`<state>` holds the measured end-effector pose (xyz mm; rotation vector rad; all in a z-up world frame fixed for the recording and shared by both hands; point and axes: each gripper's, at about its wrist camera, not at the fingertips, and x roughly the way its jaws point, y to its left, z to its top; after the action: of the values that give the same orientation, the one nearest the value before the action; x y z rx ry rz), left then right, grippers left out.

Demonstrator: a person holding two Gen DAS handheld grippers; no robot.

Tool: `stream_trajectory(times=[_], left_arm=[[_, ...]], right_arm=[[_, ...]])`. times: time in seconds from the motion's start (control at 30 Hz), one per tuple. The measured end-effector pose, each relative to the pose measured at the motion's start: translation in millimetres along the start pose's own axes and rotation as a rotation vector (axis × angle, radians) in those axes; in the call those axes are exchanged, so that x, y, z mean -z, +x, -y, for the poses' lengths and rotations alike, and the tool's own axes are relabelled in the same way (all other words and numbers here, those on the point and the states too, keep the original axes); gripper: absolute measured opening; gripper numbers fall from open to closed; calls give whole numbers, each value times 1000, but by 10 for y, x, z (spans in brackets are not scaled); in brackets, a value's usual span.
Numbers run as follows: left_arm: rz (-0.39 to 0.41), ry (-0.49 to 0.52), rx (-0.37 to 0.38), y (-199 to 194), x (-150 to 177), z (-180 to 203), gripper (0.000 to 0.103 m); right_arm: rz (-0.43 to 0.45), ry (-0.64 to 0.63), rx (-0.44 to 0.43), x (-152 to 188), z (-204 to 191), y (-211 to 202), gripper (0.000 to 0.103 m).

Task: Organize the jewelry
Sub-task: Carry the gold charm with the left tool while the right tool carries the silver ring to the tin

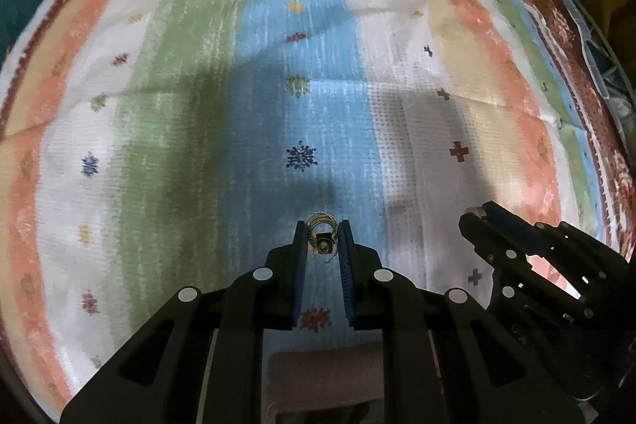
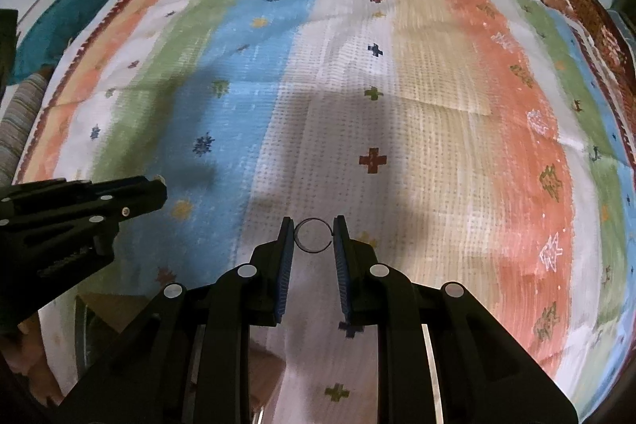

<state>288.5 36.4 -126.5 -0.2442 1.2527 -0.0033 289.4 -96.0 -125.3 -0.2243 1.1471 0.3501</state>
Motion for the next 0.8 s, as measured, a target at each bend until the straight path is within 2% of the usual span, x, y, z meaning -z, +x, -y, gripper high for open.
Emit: stream_trajectory(times=[0.2,0.47,0.8], left_arm=[[39,44,-25,-177,54,76,15],[66,51,0,-358,188,133,15],[132,44,-23,-638,343,122,15]], right_arm=[[19,-9,-3,84,-52,-138,21],[61,-30,14,160,-132,-351,21],[86,-32,6,280,-173,-511,21]])
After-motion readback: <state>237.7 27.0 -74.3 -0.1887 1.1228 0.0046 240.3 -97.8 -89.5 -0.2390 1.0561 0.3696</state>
